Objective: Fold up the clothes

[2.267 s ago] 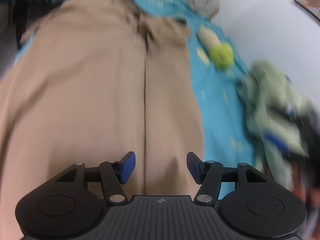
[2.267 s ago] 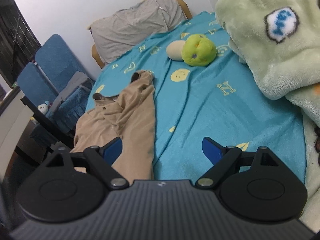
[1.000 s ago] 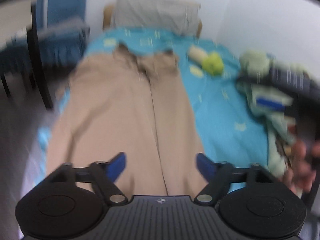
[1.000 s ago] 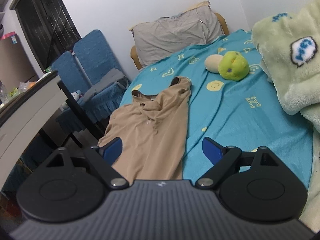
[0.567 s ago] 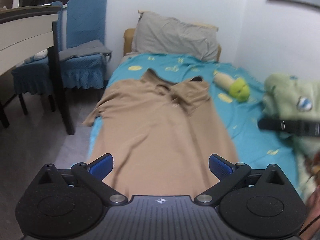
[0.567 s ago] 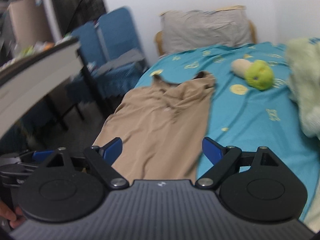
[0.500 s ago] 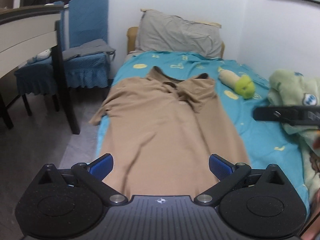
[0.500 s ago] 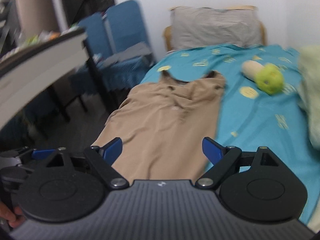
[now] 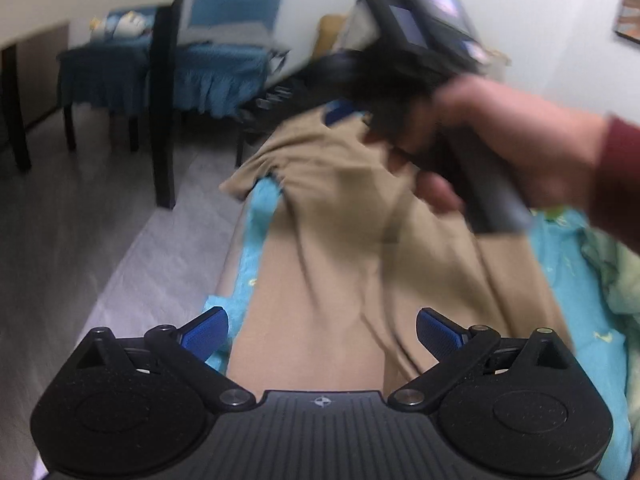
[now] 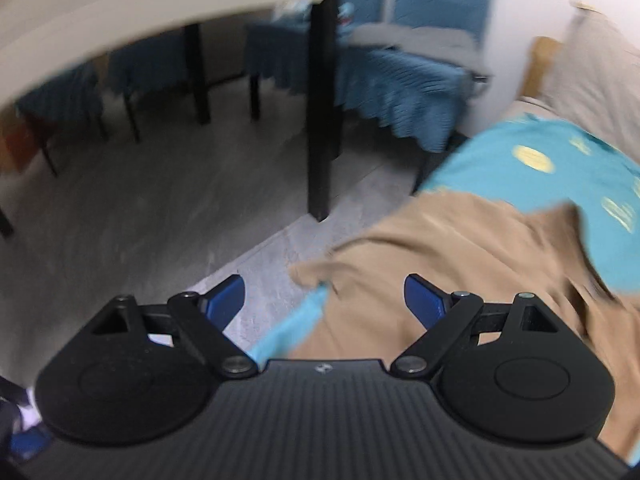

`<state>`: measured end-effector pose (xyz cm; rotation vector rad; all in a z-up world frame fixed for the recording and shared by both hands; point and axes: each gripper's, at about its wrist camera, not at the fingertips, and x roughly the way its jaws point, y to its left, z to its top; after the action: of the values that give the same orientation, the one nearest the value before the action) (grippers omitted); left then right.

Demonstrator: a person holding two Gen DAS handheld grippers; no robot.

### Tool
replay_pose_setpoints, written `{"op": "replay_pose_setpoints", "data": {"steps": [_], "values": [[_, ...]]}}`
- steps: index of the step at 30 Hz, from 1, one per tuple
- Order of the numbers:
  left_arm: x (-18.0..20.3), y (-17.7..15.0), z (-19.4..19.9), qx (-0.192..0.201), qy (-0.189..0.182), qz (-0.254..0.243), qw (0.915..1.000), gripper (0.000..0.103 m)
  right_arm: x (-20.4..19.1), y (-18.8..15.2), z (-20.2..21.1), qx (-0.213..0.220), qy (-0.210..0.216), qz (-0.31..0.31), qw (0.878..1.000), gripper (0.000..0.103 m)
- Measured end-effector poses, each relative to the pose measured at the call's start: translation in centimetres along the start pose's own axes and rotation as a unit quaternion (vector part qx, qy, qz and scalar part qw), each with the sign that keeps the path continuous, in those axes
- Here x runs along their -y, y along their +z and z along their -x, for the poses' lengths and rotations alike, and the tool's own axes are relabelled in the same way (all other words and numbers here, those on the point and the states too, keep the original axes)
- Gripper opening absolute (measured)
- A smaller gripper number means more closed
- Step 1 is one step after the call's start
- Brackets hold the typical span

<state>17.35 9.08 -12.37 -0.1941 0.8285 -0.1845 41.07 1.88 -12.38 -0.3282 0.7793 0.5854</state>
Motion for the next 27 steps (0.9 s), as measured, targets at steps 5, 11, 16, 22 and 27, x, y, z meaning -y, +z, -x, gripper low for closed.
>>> {"op": "replay_pose_setpoints", "data": {"steps": [5, 11, 16, 22, 27], "values": [[-1.2, -0.6, -3.0, -0.034, -0.011, 0.036, 0.9987, 0.096, -2.5, 2.0, -7.9, -0.075, 0.000, 0.104, 0.992, 0.071], [-1.1, -1.0, -3.4, -0.025, -0.015, 0.035, 0.9989, 0.098, -4.4, 1.3, -11.4, -0.138, -0.003, 0.204, 0.969, 0.052], [-0.5, -1.3, -3.8, -0.013, -0.008, 0.030, 0.9994, 0.099, -4.5, 1.0, -10.6, -0.120, -0.057, 0.228, 0.965, 0.009], [-0.5, -0.5, -2.3, 0.051, -0.046, 0.058, 0.9959, 0.098, -0.9, 3.7, -1.4, 0.050, -0.127, 0.097, 0.986, 0.008], [0.8, -0.3, -0.2, 0.115, -0.091, 0.044, 0.9882, 0.098, 5.9, 1.0, 7.1, 0.138, -0.186, -0.100, 0.968, 0.008]]}}
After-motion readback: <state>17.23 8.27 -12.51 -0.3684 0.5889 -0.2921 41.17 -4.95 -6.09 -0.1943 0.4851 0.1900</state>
